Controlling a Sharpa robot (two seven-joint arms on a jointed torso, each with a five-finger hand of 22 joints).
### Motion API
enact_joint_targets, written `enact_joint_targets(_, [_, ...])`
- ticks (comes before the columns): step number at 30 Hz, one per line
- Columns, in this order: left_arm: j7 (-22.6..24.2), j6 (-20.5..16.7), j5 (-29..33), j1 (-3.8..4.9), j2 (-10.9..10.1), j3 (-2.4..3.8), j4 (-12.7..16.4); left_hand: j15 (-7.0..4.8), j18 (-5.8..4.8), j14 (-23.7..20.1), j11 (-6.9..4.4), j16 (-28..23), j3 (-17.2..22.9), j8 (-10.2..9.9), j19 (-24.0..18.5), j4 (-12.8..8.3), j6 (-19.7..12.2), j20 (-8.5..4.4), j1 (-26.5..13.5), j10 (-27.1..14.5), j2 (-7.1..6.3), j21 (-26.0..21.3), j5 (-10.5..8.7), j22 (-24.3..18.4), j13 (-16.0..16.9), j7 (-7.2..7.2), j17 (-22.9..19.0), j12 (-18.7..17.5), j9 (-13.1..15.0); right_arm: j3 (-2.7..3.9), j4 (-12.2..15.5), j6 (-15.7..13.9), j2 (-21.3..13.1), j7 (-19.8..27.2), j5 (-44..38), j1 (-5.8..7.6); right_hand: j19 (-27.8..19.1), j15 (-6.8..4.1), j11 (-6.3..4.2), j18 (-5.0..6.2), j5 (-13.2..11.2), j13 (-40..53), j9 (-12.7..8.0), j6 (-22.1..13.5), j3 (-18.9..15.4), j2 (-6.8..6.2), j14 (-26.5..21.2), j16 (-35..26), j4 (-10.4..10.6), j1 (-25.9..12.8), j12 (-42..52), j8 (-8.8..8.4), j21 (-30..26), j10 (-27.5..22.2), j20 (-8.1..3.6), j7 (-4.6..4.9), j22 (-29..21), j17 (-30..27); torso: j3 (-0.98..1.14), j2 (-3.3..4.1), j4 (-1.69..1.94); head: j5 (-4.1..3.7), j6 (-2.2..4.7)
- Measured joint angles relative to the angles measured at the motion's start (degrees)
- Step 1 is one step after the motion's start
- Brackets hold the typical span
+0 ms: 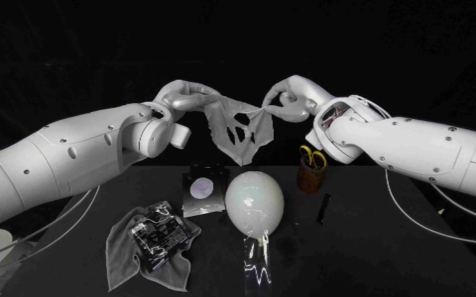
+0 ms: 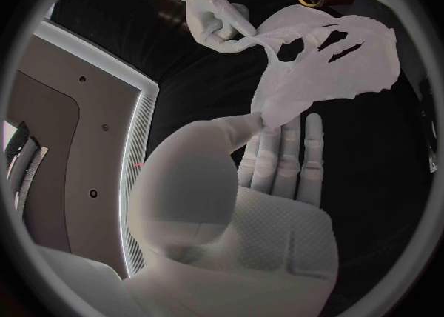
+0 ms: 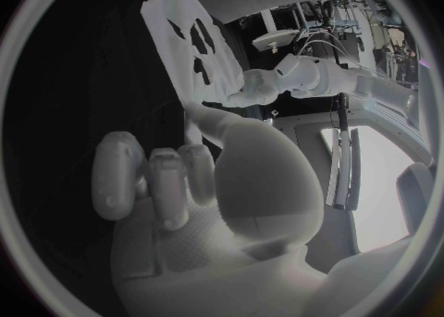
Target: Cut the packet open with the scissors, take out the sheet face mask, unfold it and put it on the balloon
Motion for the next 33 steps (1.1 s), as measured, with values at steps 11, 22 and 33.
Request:
enact_joint_targets(11, [0.77, 0.11, 1.56, 1.25, -0.89, 0.04, 1.77, 0.10, 0.00, 0.02, 0.03, 0.00, 0.15, -0.21, 0.21, -0.15, 0.50, 0.21, -0.30, 0.02, -0.30, 0.00, -0.02, -0.02, 0.00, -0.12, -0.01, 0.01, 0.00, 0.00, -0.90, -0.33, 0.25, -0.04, -0.47, 0.00, 0.00, 0.00, -0.04, 0.00, 0.04, 0.04, 0.00, -0.12, 0.00, 0.00, 0.00, 0.02, 0.00, 0.00, -0.10, 0.16, 0.00, -0.04, 0.00, -0.06, 0.03, -0.05, 0.05, -0.10, 0.02, 0.01, 0.01])
enact_joint_targets(22, [-0.01, 0.15, 2.17, 1.39, -2.79, -0.04, 8.15, 0.10, 0.97, 0.02, 0.11, 0.26, 0.15, -0.11, 1.27, -0.15, 0.50, 0.23, -0.28, 0.09, -0.28, -0.01, -0.18, -0.03, 0.00, -0.11, 0.21, 0.00, 0.00, 0.02, -2.16, -0.51, 0.31, 0.48, -0.65, 0.01, 0.00, 0.00, -0.08, 0.00, 0.03, 0.05, 0.00, -0.21, -0.01, -0.15, 0.00, 0.04, 0.00, -0.15, 0.16, 0.22, 0.23, -0.10, 0.00, 0.00, 0.05, -0.03, 0.12, -0.16, -0.02, -0.37, 0.07])
enact_joint_targets(33, [-1.15, -1.15, 3.98, 1.42, -3.94, -0.10, 14.99, 0.11, 1.54, 0.03, 0.12, 0.85, 0.15, -0.12, 2.38, -0.15, 0.49, 0.07, -0.57, 0.09, 0.03, -0.01, 0.00, -0.10, 0.00, -0.10, 0.34, 0.00, 0.00, 0.01, -1.14, -0.46, -2.23, 1.72, -0.81, 0.03, 0.00, 0.00, -0.08, 0.00, 0.02, 0.00, 0.01, -0.09, -0.02, -0.15, 0.00, 0.00, 0.00, -0.15, 0.15, 0.14, 0.23, -0.10, 0.00, 0.14, 0.01, 0.00, 0.35, -0.54, -0.06, -1.05, 0.13])
